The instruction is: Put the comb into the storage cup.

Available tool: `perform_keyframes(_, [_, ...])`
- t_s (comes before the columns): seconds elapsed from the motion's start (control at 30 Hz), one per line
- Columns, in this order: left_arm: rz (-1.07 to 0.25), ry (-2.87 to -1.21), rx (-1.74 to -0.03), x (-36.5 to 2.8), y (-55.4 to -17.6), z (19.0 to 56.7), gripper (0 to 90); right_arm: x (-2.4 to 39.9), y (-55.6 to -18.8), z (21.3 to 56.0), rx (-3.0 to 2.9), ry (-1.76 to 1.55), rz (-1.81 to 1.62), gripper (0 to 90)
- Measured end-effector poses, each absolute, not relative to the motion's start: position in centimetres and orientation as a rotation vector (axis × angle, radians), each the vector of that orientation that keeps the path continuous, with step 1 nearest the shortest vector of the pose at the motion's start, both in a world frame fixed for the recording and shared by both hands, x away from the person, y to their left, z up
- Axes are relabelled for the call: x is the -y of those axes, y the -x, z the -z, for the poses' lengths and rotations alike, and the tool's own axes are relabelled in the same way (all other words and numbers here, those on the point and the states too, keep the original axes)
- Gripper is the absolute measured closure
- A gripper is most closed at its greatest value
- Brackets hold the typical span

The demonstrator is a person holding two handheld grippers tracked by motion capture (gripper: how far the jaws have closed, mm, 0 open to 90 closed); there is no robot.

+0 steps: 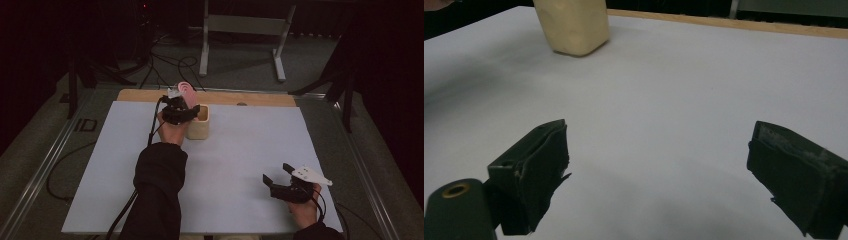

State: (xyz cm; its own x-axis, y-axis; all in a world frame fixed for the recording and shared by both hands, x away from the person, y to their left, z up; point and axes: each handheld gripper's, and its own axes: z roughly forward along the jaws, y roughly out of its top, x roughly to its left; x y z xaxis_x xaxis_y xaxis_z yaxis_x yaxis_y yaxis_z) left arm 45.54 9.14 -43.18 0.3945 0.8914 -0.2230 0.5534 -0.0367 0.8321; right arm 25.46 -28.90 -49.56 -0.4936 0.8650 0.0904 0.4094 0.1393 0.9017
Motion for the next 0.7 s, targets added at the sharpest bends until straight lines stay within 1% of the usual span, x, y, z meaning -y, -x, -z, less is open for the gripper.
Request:
perform_keyframes(0.1, [-0.454, -1.704, -1.29, -9.24, -45.44, 43.27, 37.7, 28.93, -25.46, 49.56, -1.965, -1.22, -1.322, 9.6])
perform_keyframes(0.43, [-0.507, -1.691, -1.309, -9.6, -45.13, 42.89, 17.6, 28.87, -25.46, 49.6, -1.967, -1.224, -1.319, 9.6])
perform_keyframes(0.57, [-0.51, -1.687, -1.309, -9.64, -44.93, 42.61, 14.2, 28.83, -25.47, 49.61, -1.969, -1.22, -1.318, 9.7])
perform_keyframes(0.67, [-0.51, -1.702, -1.298, -9.66, -44.82, 42.45, 10.1, 28.83, -25.46, 49.61, -1.969, -1.22, -1.318, 9.6])
perform_keyframes(0.7, [-0.51, -1.707, -1.293, -9.67, -44.78, 42.41, 7.3, 28.83, -25.47, 49.61, -1.969, -1.221, -1.318, 9.6])
